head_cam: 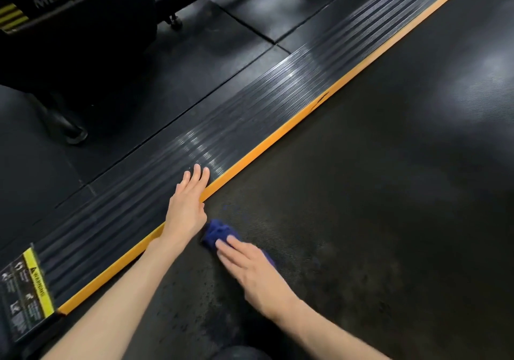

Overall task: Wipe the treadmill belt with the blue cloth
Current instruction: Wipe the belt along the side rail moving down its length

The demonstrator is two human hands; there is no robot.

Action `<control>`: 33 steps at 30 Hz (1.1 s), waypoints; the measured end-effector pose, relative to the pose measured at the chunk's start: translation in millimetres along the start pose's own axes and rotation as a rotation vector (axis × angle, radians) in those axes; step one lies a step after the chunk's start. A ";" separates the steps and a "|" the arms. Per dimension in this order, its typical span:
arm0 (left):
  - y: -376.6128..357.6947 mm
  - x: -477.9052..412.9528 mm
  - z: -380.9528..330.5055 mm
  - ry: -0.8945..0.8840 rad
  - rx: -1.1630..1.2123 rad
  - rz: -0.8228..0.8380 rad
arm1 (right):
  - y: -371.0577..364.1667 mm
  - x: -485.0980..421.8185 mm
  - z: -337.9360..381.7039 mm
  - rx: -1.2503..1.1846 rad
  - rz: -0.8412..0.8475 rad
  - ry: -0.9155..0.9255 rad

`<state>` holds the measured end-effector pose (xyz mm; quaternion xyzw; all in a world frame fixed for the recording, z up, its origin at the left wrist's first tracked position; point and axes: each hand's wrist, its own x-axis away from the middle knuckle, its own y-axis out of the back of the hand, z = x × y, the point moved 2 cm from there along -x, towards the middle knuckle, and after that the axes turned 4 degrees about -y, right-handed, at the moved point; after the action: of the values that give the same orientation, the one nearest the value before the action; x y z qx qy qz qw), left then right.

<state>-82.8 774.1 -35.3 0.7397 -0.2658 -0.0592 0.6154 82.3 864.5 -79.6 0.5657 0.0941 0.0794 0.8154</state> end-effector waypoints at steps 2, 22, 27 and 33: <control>0.3 0.5 1.3 -0.012 -0.015 0.011 | 1.0 4.5 -17.6 0.058 0.059 0.134; 6.1 -8.6 13.3 -0.031 0.090 0.088 | 11.6 -36.1 -59.7 0.008 -0.025 0.209; 6.9 -8.9 9.4 -0.012 0.070 0.085 | 74.6 -33.6 -217.4 0.000 -0.204 -0.529; 5.0 -7.5 2.2 0.031 0.078 0.011 | 49.8 -79.7 -133.1 -0.156 -0.310 -0.629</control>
<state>-91.7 775.1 -32.8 0.7624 -0.2624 -0.0338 0.5906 -28.5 983.8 -73.4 0.4776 -0.0829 -0.2162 0.8475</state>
